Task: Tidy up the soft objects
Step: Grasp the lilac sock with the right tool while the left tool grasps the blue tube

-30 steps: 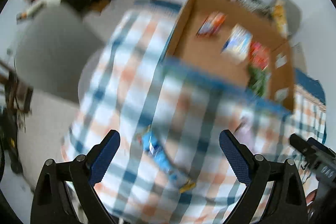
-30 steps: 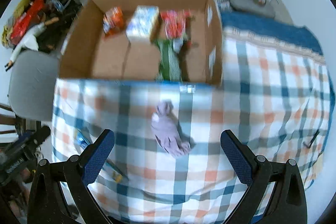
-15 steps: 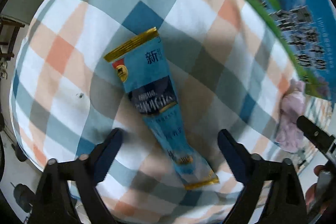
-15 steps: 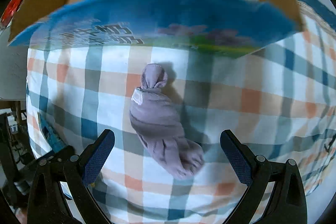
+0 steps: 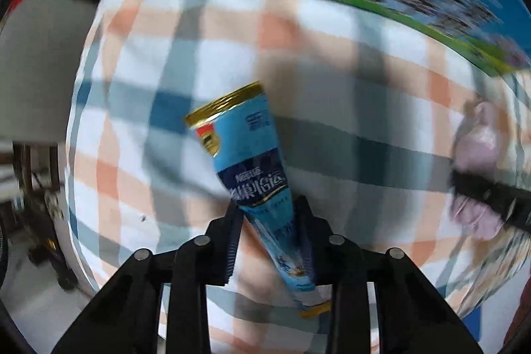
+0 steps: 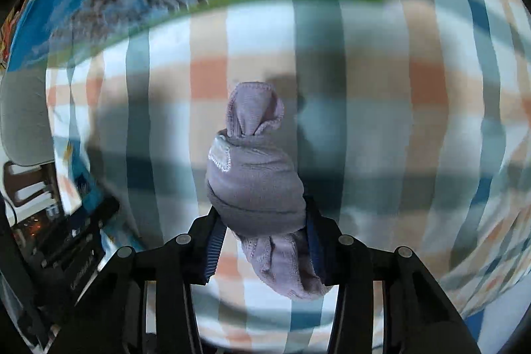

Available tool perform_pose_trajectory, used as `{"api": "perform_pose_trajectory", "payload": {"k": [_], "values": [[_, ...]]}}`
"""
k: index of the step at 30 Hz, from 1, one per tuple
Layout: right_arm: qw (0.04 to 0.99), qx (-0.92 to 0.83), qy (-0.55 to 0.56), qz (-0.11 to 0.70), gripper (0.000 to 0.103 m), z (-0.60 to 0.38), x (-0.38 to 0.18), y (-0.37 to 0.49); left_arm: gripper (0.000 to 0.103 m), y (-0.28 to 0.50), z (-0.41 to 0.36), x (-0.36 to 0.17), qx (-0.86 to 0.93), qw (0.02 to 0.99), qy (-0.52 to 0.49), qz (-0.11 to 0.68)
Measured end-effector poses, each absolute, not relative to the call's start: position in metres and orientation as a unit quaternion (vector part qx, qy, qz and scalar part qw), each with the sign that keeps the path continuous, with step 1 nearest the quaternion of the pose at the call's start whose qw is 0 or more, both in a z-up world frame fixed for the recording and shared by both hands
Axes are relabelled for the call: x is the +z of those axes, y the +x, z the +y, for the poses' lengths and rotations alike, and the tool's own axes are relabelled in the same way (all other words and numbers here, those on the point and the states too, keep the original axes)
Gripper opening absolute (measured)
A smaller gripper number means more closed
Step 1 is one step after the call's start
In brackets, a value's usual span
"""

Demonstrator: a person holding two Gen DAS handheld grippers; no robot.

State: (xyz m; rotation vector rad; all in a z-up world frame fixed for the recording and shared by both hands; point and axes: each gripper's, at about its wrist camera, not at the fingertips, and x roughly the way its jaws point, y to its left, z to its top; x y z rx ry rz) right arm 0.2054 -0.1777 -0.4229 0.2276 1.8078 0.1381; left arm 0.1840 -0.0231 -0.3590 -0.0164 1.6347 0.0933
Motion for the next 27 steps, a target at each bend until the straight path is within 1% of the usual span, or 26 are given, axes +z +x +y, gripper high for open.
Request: {"api": "perform_pose_trajectory", "payload": {"k": [5,7,8,9,11,13,16,19,20,21,22,23,24,27], "values": [[0.591,0.064,0.152,0.790,0.047,-0.198,-0.425,0.164,0.027,0.187,-0.078,-0.357,-0.020,0.684,0.026,0.728],[0.591,0.061,0.143,0.792,0.048,-0.203,-0.427,0.155,0.027,0.190,-0.089,-0.361,-0.031,0.680,0.031,0.732],[0.593,0.059,0.139,0.791,0.055,-0.205,-0.427,0.154,0.027,0.190,-0.093,-0.363,-0.031,0.679,0.029,0.733],[0.596,0.057,0.135,0.789,0.067,-0.208,-0.427,0.151,0.027,0.190,-0.094,-0.366,-0.028,0.674,0.022,0.738],[0.611,0.054,0.129,0.780,0.078,-0.212,-0.414,0.154,0.031,0.189,-0.088,-0.370,-0.026,0.665,0.005,0.747],[0.627,0.052,0.109,0.770,0.079,-0.208,-0.401,0.156,0.036,0.185,-0.086,-0.372,-0.025,0.657,-0.009,0.754],[0.638,0.052,0.097,0.762,0.079,-0.202,-0.390,0.164,0.037,0.173,-0.082,-0.376,-0.025,0.647,-0.014,0.762],[0.627,0.051,0.092,0.772,0.079,-0.197,-0.401,0.177,0.037,0.170,-0.086,-0.380,-0.023,0.647,-0.004,0.763],[0.622,0.047,0.091,0.776,0.078,-0.192,-0.408,0.182,0.037,0.170,-0.087,-0.380,-0.020,0.648,-0.006,0.762],[0.620,0.044,0.089,0.778,0.071,-0.192,-0.411,0.182,0.036,0.170,-0.088,-0.380,-0.017,0.649,-0.011,0.761],[0.618,0.043,0.092,0.779,0.063,-0.191,-0.414,0.182,0.035,0.168,-0.092,-0.380,-0.015,0.649,-0.014,0.760],[0.613,0.038,0.095,0.783,0.048,-0.189,-0.420,0.182,0.032,0.173,-0.074,-0.379,-0.015,0.650,-0.013,0.759],[0.609,0.031,0.095,0.787,0.044,-0.190,-0.425,0.182,0.024,0.172,-0.074,-0.378,-0.013,0.654,-0.008,0.756],[0.610,0.029,0.104,0.785,0.040,-0.190,-0.425,0.179,0.016,0.172,-0.066,-0.367,-0.015,0.662,-0.003,0.750]]}}
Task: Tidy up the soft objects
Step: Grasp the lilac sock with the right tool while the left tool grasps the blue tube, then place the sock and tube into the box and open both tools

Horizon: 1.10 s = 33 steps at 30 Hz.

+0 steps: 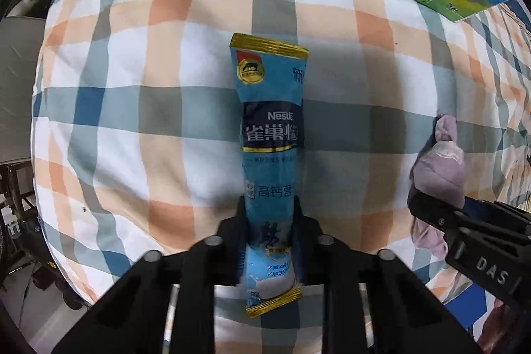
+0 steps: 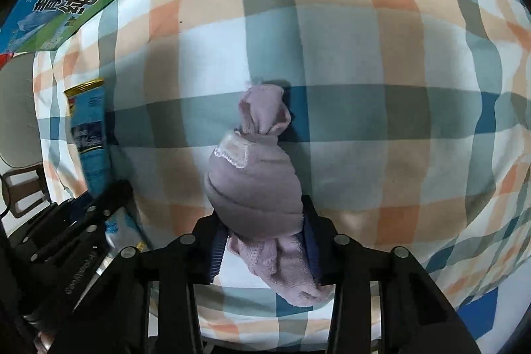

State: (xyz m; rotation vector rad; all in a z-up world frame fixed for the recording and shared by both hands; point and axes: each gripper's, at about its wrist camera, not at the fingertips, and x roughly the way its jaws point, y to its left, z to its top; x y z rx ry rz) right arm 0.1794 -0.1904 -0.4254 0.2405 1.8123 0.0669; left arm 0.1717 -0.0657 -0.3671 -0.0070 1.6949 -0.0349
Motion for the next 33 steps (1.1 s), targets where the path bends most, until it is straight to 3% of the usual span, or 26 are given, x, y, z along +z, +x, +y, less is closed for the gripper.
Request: {"api": "perform_pose_trajectory", "payload": {"k": [9,19,27,33], "values": [[0.627,0.057,0.100,0.771,0.038,-0.210,-0.380,0.174,0.015,0.165,-0.058,-0.310,-0.019,0.700,-0.014,0.714],[0.664,0.116,0.120,0.729,0.038,-0.202,-0.288,0.183,0.015,0.171,-0.040,-0.219,-0.051,0.743,-0.046,0.666],[0.704,0.151,0.125,0.682,0.038,-0.177,-0.210,0.224,0.015,0.232,-0.034,-0.174,-0.067,0.771,-0.056,0.631],[0.722,0.143,0.127,0.665,0.038,-0.147,-0.192,0.288,0.015,0.294,-0.020,-0.161,-0.063,0.778,-0.043,0.624]]}}
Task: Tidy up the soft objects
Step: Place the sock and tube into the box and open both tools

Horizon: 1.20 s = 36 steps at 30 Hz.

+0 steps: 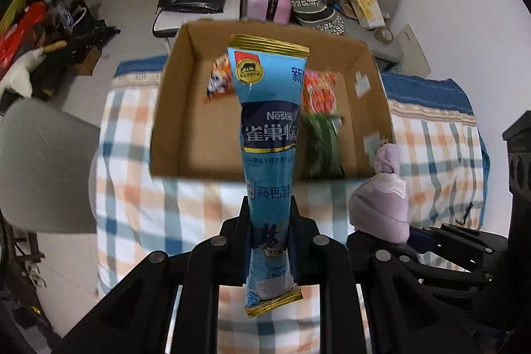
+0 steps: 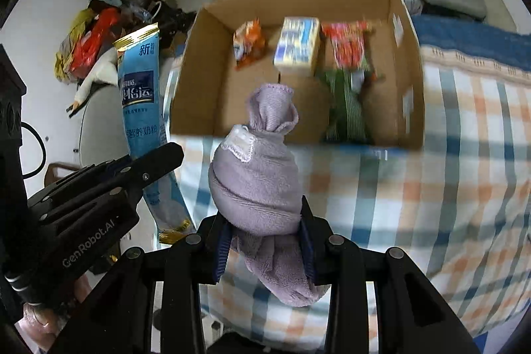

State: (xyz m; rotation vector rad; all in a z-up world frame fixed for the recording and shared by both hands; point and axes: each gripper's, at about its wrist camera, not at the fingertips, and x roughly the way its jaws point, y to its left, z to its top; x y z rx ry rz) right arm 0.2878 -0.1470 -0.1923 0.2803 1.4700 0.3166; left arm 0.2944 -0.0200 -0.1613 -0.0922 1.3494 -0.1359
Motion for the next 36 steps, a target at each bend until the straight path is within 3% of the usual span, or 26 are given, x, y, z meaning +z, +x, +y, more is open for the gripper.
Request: {"api": "perform_pose_trajectory", "payload": {"k": [12,36], "values": [[0.717,0.099,0.125,0.679,0.038,-0.128,-0.216,0.389,0.015,0.397,-0.004,-0.184,-0.044,0.762,0.006,0.646],[0.668,0.073,0.103,0.733,0.038,-0.110,-0.305,0.434,0.015,0.446,0.006,-0.289,-0.047,0.659,-0.015,0.751]]}}
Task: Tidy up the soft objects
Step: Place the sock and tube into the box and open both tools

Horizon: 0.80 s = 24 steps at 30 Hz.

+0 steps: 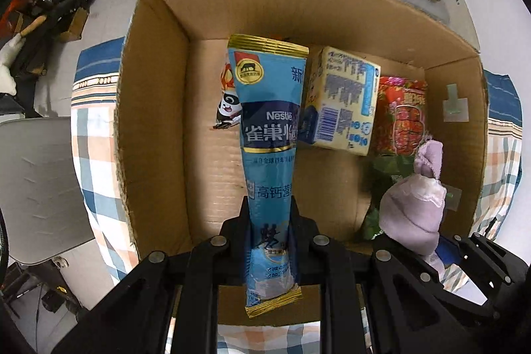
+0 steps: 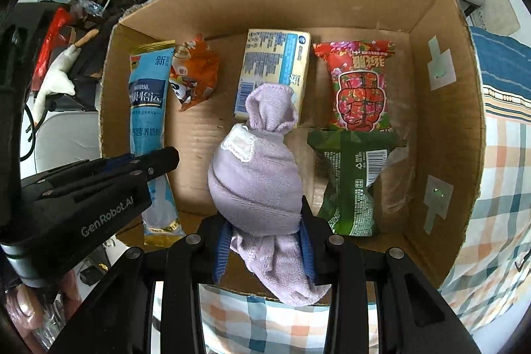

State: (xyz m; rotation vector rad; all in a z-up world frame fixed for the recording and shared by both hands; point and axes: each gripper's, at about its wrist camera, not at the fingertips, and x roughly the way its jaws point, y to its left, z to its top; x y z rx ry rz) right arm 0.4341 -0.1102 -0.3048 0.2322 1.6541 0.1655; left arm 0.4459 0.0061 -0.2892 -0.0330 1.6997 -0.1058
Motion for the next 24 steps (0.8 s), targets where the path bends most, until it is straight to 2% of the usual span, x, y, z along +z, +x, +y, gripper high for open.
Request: {"api": "perform_pose_trajectory", "payload": {"k": [5,7,12,24], "values": [[0.665,0.070,0.094,0.738,0.039,-0.108,-0.313,0.436,0.016,0.446,0.004,-0.292,-0.048,0.656,-0.011,0.753],[0.664,0.069,0.090,0.739,0.041,-0.107,-0.316,0.437,0.019,0.446,0.001,-0.291,-0.049,0.658,-0.005,0.752],[0.661,0.072,0.084,0.742,0.059,-0.105,-0.320,0.440,0.024,0.446,-0.003,-0.289,-0.033,0.656,0.018,0.754],[0.675,0.049,0.066,0.733,0.065,-0.119,-0.305,0.431,0.027,0.439,-0.001,-0.264,-0.018,0.676,0.012,0.737]]}}
